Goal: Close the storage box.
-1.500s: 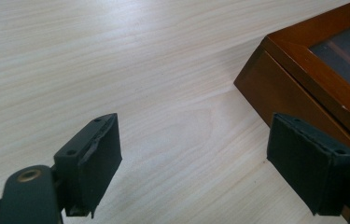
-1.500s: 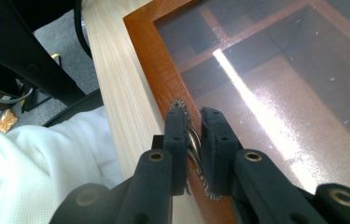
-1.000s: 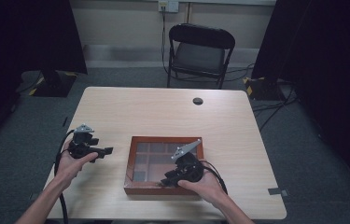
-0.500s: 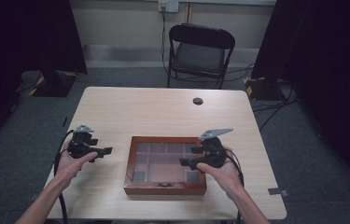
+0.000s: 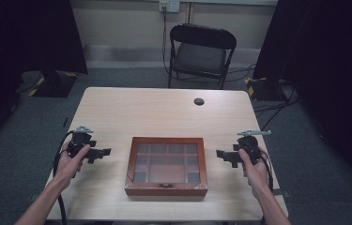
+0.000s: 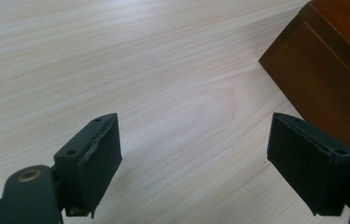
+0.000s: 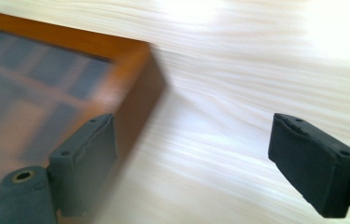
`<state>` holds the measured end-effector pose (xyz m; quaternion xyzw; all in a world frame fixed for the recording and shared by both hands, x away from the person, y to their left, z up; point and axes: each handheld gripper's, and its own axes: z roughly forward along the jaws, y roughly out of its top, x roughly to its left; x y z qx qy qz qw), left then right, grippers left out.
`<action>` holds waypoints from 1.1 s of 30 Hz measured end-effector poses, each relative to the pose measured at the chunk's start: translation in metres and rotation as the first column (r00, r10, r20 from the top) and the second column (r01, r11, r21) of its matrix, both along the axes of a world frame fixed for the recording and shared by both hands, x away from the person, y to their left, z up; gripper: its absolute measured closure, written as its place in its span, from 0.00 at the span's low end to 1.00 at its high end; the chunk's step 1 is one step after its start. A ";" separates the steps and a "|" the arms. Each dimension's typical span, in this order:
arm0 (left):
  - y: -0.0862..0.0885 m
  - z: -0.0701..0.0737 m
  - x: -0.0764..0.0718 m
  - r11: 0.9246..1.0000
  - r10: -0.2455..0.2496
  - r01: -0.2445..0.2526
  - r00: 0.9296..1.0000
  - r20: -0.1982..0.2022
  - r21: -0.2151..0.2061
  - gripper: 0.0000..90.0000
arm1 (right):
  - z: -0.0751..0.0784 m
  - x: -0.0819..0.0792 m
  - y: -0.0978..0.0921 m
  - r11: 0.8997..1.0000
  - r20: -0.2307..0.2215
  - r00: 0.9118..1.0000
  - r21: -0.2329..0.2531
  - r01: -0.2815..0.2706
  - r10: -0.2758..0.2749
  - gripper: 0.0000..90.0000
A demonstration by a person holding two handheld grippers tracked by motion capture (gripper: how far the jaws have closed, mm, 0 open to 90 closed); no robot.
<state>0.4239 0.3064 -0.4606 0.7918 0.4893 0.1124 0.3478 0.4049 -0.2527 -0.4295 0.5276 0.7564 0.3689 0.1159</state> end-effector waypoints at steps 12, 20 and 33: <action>-0.005 -0.012 -0.001 0.998 0.002 -0.002 1.000 0.008 0.055 0.18 | -0.051 0.002 -0.043 0.957 -0.019 0.970 -0.167 0.236 -0.243 0.17; -0.007 -0.031 0.001 0.992 0.031 -0.038 0.998 0.059 0.122 0.17 | -0.064 -0.003 -0.037 0.934 0.076 0.957 -0.208 0.291 -0.281 0.14; -0.011 -0.043 -0.002 0.994 0.004 -0.019 0.991 0.133 0.109 0.00 | -0.071 -0.006 -0.033 0.939 0.135 0.953 -0.184 0.292 -0.270 0.09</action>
